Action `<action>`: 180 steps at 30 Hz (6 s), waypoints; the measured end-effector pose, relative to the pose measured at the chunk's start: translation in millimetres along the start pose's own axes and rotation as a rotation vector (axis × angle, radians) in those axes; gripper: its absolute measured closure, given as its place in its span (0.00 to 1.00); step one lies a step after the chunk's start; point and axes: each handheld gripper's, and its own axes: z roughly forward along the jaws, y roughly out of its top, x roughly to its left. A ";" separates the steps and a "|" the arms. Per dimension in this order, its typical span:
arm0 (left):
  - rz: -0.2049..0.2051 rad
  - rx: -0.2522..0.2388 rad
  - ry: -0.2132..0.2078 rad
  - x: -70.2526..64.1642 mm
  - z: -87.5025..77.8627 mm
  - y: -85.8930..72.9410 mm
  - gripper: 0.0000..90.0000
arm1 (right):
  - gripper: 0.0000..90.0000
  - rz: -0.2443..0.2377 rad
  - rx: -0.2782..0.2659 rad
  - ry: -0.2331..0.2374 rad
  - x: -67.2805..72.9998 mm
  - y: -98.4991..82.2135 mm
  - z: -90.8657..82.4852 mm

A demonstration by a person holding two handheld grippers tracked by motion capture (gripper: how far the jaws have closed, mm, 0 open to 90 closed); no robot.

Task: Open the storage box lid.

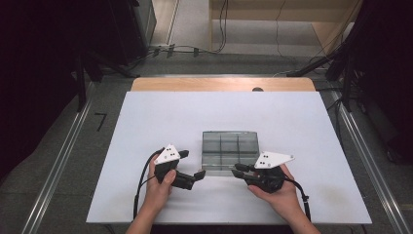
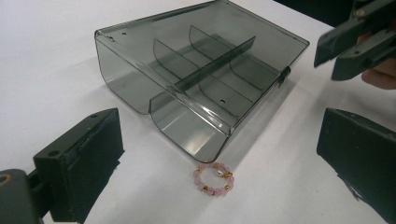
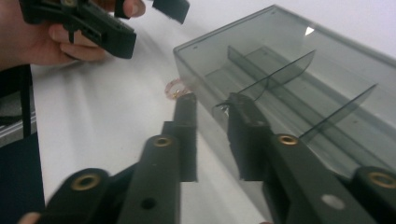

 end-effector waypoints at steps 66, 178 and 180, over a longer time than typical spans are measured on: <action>-0.008 0.043 -0.007 0.2 13.2 -7.4 0.00 | 0.97 0.059 0.056 -0.062 -3.7 -18.1 28.2; 0.007 -0.137 0.000 13.1 2.2 34.7 0.59 | 0.97 0.121 -0.175 -0.204 -52.0 13.5 -43.4; -0.013 -0.139 0.019 14.9 2.8 35.3 0.42 | 0.97 0.120 -0.177 -0.208 -53.0 13.6 -44.8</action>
